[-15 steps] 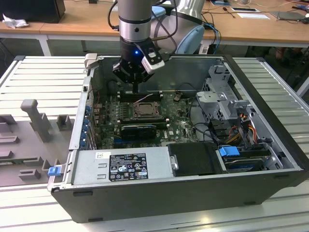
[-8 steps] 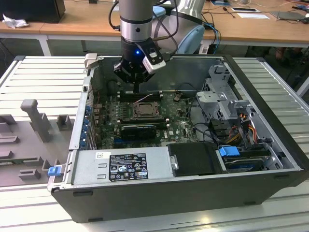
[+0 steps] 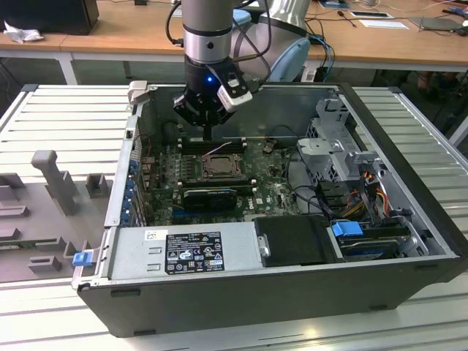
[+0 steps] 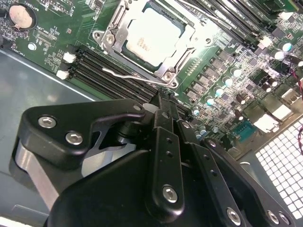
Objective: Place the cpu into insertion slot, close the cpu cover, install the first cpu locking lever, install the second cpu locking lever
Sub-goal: 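Install the first cpu locking lever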
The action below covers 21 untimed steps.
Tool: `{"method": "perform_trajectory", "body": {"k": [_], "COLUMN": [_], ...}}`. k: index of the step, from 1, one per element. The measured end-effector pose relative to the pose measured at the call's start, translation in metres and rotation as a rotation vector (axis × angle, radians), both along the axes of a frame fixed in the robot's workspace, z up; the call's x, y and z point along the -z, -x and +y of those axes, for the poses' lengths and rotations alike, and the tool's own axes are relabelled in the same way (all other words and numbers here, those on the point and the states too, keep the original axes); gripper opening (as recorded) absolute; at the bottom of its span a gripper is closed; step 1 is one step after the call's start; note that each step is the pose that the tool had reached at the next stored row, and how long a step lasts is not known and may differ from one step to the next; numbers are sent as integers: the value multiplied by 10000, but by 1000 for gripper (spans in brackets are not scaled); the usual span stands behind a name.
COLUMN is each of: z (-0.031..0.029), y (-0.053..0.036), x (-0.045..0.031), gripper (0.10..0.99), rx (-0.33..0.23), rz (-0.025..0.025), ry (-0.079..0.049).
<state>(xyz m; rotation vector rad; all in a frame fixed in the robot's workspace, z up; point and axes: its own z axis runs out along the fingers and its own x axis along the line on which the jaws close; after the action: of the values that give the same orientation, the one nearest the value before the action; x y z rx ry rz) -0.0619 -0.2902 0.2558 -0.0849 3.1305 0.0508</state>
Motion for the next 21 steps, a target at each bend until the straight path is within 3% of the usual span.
{"method": "perform_trajectory", "body": {"k": [12, 21], "z": [0, 20], "y": [-51, -152], "x": [16, 188], "gripper": [106, 106], "rx": [0, 47], "rz": [-1, -1], "ry": [-2, -32]}}
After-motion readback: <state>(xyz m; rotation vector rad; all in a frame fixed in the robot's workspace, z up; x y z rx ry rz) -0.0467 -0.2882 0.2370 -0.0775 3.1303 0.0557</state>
